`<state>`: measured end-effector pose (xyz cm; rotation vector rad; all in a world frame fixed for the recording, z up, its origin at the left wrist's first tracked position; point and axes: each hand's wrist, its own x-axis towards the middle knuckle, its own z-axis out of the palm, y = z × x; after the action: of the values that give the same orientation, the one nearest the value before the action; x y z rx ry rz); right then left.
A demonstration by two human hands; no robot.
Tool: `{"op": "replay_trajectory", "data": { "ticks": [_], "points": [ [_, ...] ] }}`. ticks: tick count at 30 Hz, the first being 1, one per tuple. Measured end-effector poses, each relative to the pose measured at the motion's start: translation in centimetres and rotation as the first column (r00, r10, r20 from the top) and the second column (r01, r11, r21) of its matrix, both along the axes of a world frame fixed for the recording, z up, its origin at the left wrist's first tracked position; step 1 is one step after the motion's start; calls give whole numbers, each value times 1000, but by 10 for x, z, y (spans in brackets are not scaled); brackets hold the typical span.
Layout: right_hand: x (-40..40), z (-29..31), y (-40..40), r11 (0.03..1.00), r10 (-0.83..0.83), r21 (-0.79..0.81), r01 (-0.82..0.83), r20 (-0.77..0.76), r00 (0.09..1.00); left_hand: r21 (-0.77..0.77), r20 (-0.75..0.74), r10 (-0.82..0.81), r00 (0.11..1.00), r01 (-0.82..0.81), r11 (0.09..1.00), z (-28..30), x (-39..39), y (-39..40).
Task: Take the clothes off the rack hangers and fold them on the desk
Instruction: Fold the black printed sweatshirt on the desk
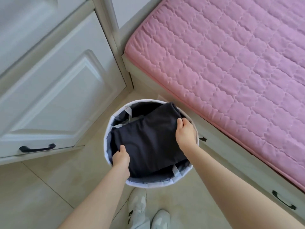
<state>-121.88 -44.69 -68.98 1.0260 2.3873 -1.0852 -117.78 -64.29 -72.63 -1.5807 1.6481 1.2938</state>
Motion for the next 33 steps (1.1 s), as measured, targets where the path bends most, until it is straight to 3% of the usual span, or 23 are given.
{"op": "replay_trajectory", "data": {
  "ticks": [7,11,16,19,22,28,33],
  "points": [
    [-21,-53,3,999,-47,9,46,136,990,-100,61,39,997,-33,994,-33,-16,0],
    [-31,-87,3,998,6,53,-17,214,977,-131,93,64,994,-51,990,-62,-28,-3],
    [-39,-119,2,999,-35,16,33,251,967,-141,36,96,995,-90,986,-89,-41,-10],
    [-38,-121,3,997,-15,-68,33,254,967,-195,67,-26,997,39,980,-98,-41,-13],
    [-26,-105,6,994,51,-105,-25,256,965,-155,15,-31,999,33,987,-94,-33,-12],
    [3,-53,7,991,104,-101,-86,185,977,-81,-20,-188,982,186,979,-49,-22,-10],
    [28,31,9,981,87,-183,-65,115,989,35,-134,-242,961,248,968,27,-10,0]
  ]
}}
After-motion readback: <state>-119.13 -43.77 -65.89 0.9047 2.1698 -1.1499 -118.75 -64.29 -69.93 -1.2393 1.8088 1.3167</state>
